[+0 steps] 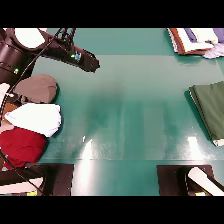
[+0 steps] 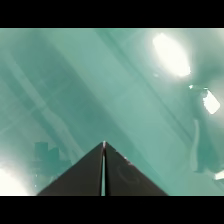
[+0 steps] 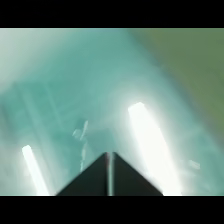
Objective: Fold the shirts.
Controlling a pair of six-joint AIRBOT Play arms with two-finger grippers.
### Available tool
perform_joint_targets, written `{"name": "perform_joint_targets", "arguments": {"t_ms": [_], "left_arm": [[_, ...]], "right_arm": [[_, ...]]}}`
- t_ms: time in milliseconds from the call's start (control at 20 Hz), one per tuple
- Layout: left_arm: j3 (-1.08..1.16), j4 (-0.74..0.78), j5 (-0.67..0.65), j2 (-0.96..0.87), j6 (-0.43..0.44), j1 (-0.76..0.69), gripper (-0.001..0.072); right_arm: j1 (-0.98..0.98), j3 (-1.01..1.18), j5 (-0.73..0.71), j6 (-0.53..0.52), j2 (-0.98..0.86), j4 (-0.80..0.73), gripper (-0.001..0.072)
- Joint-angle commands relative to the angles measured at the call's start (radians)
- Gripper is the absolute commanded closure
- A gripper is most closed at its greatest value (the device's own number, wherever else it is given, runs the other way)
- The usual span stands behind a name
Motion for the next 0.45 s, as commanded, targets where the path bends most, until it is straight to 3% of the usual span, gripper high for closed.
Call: {"name": "perform_joint_targets", "arguments": {"t_ms": [0, 400], "left_arm": [[0.000, -0.001, 0.014, 0.001, 0.000, 0.000, 0.0677], [0.000, -0.001, 0.019, 0.001, 0.000, 0.000, 0.0677]], "right_arm": [[0.222, 0.032, -0.043, 0.000, -0.012, 0.019, 0.0692], [0.472, 0.138, -0.028, 0.000, -0.115, 0.004, 0.0692]]}}
